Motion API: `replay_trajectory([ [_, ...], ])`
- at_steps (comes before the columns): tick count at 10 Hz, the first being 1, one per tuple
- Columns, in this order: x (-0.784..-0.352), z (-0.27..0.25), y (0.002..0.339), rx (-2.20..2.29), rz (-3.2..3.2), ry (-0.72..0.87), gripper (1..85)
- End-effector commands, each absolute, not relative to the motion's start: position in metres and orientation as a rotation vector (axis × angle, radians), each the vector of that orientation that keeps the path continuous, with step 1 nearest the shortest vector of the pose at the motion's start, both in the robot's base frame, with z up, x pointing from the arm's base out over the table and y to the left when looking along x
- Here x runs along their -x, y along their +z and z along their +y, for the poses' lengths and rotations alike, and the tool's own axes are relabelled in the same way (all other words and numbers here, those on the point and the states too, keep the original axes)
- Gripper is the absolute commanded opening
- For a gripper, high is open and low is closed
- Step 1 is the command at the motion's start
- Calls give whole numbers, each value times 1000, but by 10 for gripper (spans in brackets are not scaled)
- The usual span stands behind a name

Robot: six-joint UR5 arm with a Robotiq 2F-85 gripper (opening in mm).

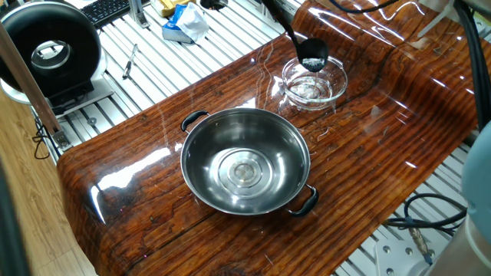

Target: Scoop water with a large spoon from one bowl to another

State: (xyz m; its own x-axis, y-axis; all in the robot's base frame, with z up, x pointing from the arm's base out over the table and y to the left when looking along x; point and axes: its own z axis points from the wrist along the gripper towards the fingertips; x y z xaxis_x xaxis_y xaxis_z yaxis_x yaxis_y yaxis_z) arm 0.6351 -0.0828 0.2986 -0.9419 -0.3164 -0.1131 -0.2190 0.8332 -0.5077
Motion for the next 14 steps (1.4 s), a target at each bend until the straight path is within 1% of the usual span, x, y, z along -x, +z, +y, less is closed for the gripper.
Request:
replay_trajectory([
  [1, -635, -87, 300, 384, 2801, -807, 10],
  [8, -637, -84, 299, 329, 2803, -815, 10],
  [9, -637, -80, 297, 321, 2808, -790, 10],
  [14, -642, -83, 299, 336, 2787, -817, 10],
])
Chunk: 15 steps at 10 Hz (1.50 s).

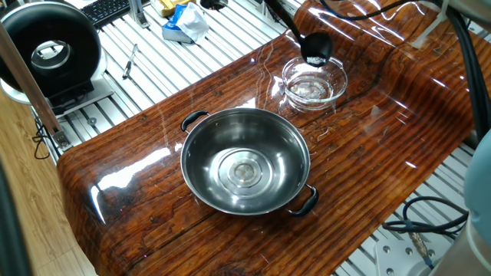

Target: Scoop water with a large spoon from one bowl to another

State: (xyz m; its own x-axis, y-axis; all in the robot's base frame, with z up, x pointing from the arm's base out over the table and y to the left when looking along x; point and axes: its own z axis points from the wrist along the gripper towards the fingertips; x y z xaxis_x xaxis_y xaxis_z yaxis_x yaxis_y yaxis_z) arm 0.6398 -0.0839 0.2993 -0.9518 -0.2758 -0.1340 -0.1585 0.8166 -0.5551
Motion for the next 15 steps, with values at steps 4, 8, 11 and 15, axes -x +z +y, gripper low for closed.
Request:
replay_trajectory([
  [4, -647, -86, 303, 314, 2766, -863, 10],
  [8, -650, -89, 302, 293, 2754, -881, 10],
  [11, -649, -83, 301, 274, 2762, -867, 10],
  [15, -645, -69, 295, 268, 2790, -805, 10],
])
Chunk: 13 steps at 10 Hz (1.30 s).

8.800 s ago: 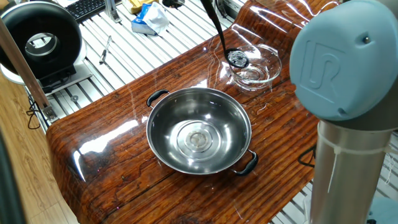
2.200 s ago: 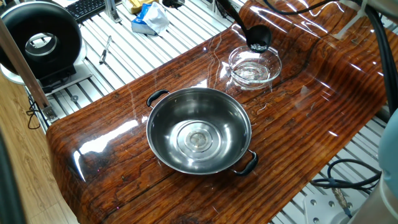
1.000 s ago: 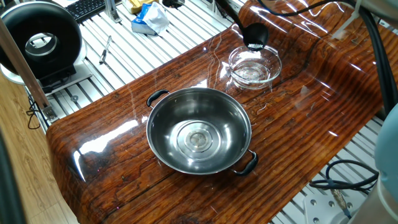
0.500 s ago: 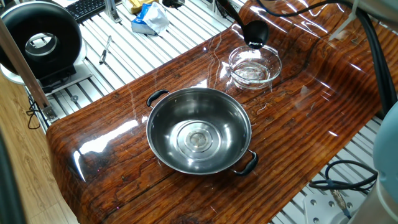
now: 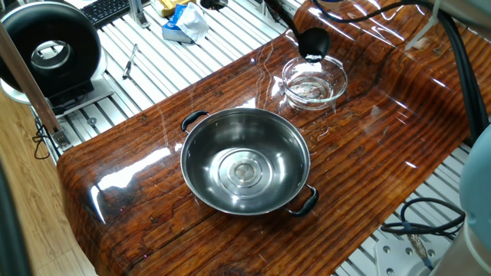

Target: Scoop water with a large spoon from one bowl to another

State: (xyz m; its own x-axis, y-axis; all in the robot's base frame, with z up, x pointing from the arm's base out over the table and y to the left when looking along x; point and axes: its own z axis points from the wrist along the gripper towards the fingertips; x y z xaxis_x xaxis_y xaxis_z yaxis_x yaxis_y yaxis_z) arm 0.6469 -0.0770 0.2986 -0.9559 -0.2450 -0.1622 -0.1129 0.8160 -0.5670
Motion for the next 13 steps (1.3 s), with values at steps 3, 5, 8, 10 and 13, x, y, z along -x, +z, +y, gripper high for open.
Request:
replay_trajectory([
  [3, -645, -60, 291, 278, 2799, -748, 10],
  [5, -647, -39, 280, 286, 2821, -614, 10],
  [8, -649, -30, 277, 326, 2820, -567, 10],
  [10, -651, -24, 275, 361, 2819, -531, 10],
  [13, -651, -24, 275, 399, 2816, -539, 10],
])
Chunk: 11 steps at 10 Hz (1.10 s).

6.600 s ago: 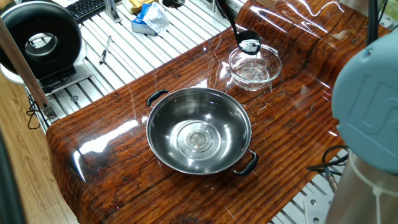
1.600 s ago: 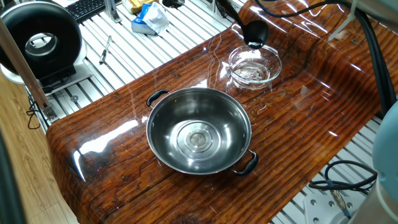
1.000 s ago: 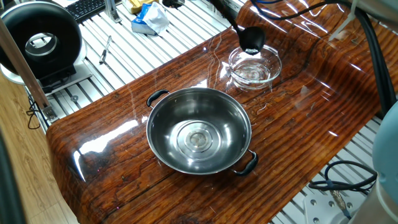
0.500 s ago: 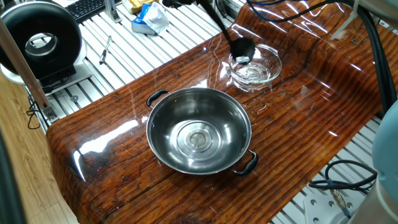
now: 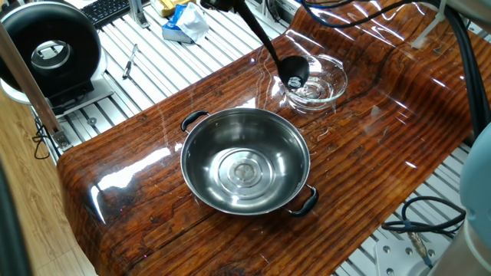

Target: Scoop water with a large spoon from one bowl to another

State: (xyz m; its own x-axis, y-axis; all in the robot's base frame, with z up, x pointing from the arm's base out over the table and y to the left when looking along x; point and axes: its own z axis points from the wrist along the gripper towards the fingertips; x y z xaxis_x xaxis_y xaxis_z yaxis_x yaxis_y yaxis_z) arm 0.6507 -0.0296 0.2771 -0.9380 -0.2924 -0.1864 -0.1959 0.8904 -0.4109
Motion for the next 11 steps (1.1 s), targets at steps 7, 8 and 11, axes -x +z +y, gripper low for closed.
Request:
replay_trajectory([
  [7, -648, 4, 266, 617, 2821, -402, 10],
  [8, -648, 5, 266, 622, 2820, -394, 10],
  [11, -647, 4, 266, 648, 2819, -408, 10],
])
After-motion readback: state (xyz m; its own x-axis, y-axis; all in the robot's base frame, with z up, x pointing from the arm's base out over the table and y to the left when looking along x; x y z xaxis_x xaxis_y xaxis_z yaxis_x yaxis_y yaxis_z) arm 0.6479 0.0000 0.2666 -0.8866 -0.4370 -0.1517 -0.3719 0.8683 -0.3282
